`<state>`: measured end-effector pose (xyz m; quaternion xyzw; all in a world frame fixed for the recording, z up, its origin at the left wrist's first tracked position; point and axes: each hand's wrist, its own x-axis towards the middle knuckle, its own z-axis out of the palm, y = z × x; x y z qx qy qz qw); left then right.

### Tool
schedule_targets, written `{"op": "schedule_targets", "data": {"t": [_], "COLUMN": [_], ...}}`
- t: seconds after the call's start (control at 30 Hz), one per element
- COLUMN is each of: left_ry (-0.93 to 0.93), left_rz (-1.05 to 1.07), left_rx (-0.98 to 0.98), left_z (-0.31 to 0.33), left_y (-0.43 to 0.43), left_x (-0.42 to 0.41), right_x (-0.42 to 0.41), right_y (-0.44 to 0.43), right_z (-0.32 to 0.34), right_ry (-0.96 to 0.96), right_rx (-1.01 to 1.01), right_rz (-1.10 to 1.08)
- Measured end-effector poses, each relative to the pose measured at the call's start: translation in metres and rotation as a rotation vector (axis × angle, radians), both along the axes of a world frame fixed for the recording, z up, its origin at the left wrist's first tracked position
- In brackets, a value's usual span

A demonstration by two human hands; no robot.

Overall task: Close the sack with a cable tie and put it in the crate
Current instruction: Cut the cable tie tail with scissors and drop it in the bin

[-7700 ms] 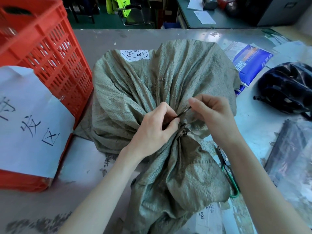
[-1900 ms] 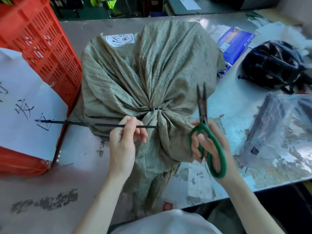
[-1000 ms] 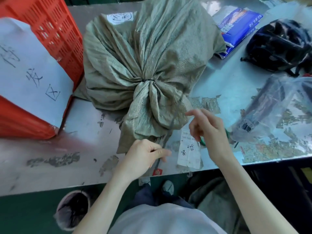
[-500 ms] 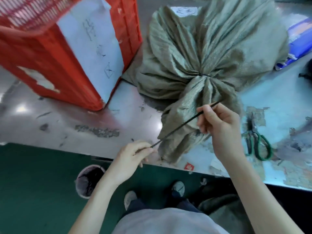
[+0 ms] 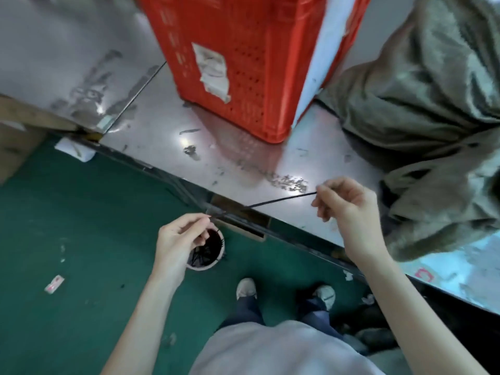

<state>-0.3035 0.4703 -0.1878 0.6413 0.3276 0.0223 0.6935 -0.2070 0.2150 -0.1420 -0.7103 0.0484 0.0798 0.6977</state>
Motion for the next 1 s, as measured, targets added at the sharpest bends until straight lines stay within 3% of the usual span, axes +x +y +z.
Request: {"op": "schedule_targets", "data": {"t": [0.13,0.23,0.33,0.53,0.77,1.0], "left_ry": [0.091,0.211,0.318,0.511,0.606,0.692], "left_rz": [-0.004,-0.015,-0.060,-0.184,-0.263,-0.499], "left_rx": [0.124,0.223,0.340,0.752,0.834,0.928], "left_z": [-0.024,-0.047,-0.074,-0.130,-0.209,-0.273], "left_y": [0.062,0.098,0.120,0.133,0.140,0.155], "left_x": [-0.031,-0.049,-0.059,-0.053,-0.020,0.009], "right_x": [-0.011,-0.015,-0.015,-0.015,-0.005,0.012], "right_y": [0.046,0.068,0.081,0.105,0.132,0.143], "right_z": [-0.029,-0.044,-0.056,-0.107,-0.187,-0.226], "right_ry": [0.032,-0.040,-0.008,0.095,0.175,0.226], "right_rx": [-0.352,-0.541,-0.554,-0.685,-0.760,-0.723], "right_rz": [0.247,0.275,0.324,0.622,0.713,0.698]}}
